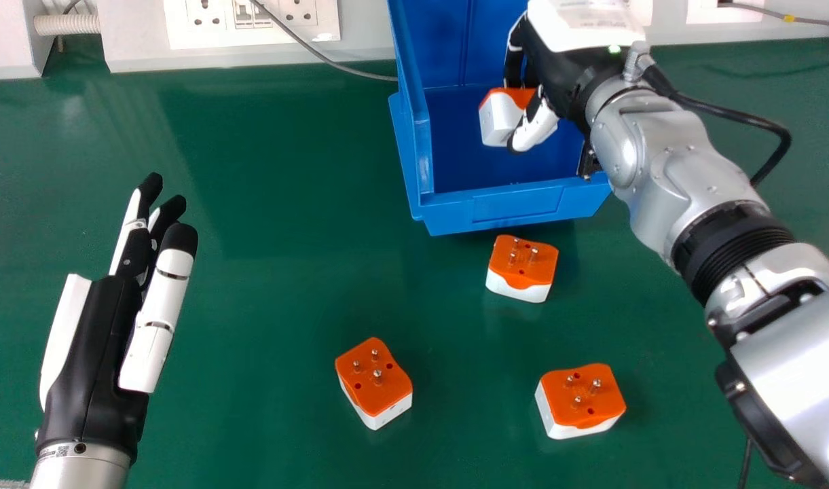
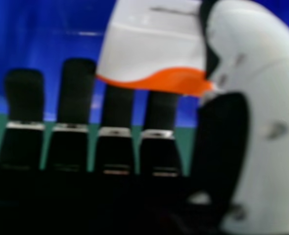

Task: Pick all objects and put in blue box

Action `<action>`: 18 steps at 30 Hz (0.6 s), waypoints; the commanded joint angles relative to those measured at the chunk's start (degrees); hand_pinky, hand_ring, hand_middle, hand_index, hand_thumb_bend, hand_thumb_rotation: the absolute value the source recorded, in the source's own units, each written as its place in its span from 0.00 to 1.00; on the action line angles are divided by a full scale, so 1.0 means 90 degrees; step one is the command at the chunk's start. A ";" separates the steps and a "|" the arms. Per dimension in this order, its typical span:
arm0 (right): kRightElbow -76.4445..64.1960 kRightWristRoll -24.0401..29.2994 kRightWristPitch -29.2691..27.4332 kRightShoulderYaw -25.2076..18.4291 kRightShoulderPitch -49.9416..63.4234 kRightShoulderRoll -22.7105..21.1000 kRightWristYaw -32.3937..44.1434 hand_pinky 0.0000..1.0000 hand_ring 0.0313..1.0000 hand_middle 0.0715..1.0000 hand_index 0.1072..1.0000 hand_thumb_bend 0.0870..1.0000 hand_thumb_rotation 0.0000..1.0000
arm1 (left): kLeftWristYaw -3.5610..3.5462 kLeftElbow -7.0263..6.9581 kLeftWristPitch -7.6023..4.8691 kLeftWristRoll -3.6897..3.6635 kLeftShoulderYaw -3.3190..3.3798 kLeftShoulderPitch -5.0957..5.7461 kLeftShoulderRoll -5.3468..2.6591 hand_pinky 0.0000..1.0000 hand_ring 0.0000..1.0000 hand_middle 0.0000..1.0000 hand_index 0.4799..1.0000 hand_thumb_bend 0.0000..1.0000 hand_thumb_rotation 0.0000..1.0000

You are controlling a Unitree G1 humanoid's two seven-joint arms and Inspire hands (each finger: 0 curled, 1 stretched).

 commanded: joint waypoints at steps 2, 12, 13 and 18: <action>0.0045 -0.0002 -0.0090 0.0109 -0.0436 -0.0016 -0.0242 0.31 0.42 0.52 0.46 0.44 0.00 | 0.0042 -0.0264 0.0023 0.0058 -0.0022 0.0070 0.0036 0.91 0.96 0.96 0.97 0.48 1.00; 0.0313 0.0088 -0.0178 0.0216 -0.0496 0.0012 -0.0357 0.33 0.41 0.50 0.46 0.44 0.00 | 0.0076 -0.0453 0.0092 0.0166 -0.0088 0.0178 -0.0013 0.91 0.96 0.96 0.97 0.48 1.00; 0.0327 0.0094 -0.0182 0.0214 -0.0496 0.0016 -0.0368 0.33 0.41 0.49 0.46 0.44 0.00 | 0.0078 -0.0467 0.0100 0.0167 -0.0093 0.0188 -0.0018 0.91 0.96 0.96 0.97 0.48 1.00; 0.0416 0.0141 -0.0161 0.0210 -0.0488 0.0079 -0.0391 0.33 0.41 0.49 0.46 0.44 0.00 | 0.0093 -0.0497 0.0118 0.0162 -0.0115 0.0216 -0.0028 0.91 0.97 0.96 0.97 0.48 1.00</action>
